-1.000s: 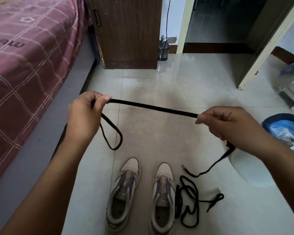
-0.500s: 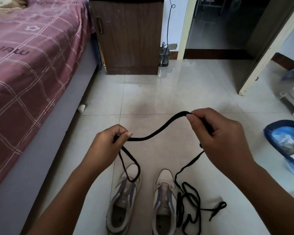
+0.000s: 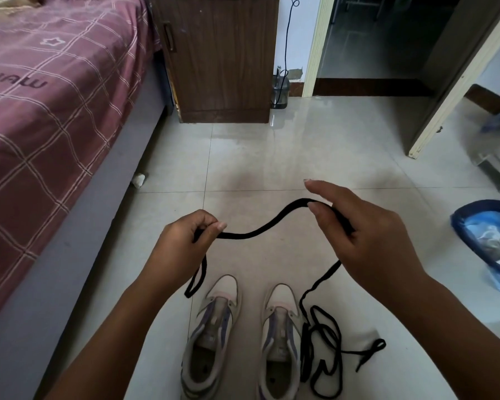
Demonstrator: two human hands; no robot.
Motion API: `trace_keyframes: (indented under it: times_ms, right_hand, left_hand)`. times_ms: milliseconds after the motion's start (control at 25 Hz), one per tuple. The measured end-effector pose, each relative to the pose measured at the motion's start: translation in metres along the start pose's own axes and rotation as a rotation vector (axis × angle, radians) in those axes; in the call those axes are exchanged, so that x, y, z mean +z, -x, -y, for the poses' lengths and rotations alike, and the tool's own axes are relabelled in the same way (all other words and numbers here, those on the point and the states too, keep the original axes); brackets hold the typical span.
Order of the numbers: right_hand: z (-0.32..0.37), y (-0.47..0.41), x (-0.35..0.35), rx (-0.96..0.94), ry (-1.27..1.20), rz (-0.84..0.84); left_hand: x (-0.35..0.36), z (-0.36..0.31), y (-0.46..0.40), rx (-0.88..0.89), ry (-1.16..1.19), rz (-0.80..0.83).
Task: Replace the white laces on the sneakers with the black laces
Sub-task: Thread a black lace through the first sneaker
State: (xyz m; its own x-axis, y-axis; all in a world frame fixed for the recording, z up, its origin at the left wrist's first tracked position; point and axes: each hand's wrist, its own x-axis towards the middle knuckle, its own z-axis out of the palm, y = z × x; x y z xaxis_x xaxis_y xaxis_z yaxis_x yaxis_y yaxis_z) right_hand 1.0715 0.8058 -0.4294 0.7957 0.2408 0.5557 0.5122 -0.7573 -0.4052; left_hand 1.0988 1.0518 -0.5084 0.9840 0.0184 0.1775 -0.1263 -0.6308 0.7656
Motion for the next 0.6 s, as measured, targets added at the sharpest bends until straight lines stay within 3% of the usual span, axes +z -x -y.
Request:
trace_keyframes:
  times_ms: [160,280,480,600]
  right_hand:
    - [-0.041,0.004,0.003,0.273,0.016,0.235]
    - [-0.091,0.01,-0.008,0.434,-0.076,0.395]
    - [-0.162,0.035,-0.038,0.761,-0.149,0.458]
    - [-0.169,0.04,-0.038,0.973,-0.44,0.457]
  left_hand:
    - [-0.019,0.041,-0.008,-0.063,-0.135,0.076]
    - [-0.042,0.081,-0.018,-0.142,-0.252,-0.063]
    - [-0.062,0.14,-0.02,-0.409,-0.386,-0.168]
    - [-0.037,0.15,-0.007,-0.512,-0.441,-0.119]
